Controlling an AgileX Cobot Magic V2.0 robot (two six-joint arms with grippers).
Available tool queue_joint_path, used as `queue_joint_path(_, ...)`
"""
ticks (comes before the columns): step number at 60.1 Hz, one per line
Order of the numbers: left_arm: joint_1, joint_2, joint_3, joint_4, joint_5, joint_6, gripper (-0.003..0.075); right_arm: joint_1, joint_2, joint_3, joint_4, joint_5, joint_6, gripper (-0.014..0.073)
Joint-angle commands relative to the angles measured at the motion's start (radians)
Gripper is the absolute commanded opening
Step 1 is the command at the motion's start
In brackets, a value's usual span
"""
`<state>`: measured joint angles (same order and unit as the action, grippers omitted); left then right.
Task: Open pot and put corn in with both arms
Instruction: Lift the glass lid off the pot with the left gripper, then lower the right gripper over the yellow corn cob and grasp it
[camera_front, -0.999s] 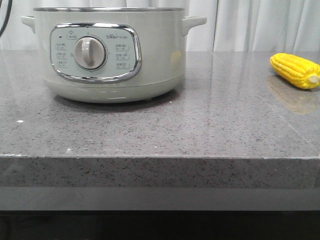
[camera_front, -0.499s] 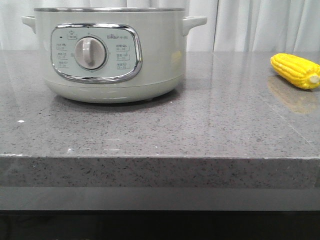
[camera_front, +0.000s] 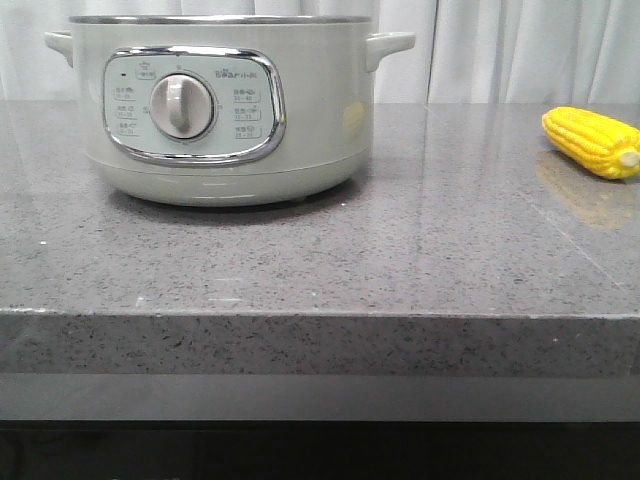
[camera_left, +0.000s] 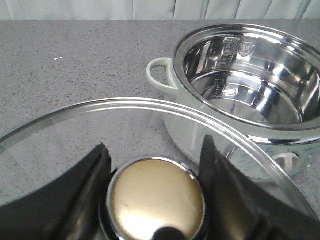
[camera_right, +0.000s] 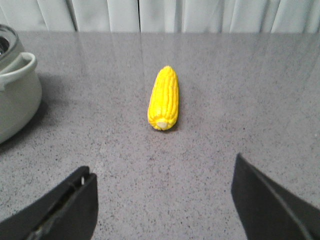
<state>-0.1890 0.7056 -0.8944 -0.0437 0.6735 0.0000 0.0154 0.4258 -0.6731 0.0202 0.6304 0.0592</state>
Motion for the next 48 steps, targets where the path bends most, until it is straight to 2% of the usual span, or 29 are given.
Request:
queue_joint_path(1,0.001,-0.062,0.001,-0.01,-0.159,0.0,0.0263,-0.005,0.102,-0.092,0.001,-0.026,-0.003,0.0573)
queue_joint_path(22,0.001,-0.086,0.018,-0.01,-0.159,0.0,0.0263,-0.005,0.517,-0.391,0.01,0.151,-0.003,0.0573)
queue_joint_path(48,0.001,-0.086,0.018,-0.01,-0.161,0.0,0.0263,-0.005,0.983,-0.675,0.009,0.178,-0.003,0.0573)
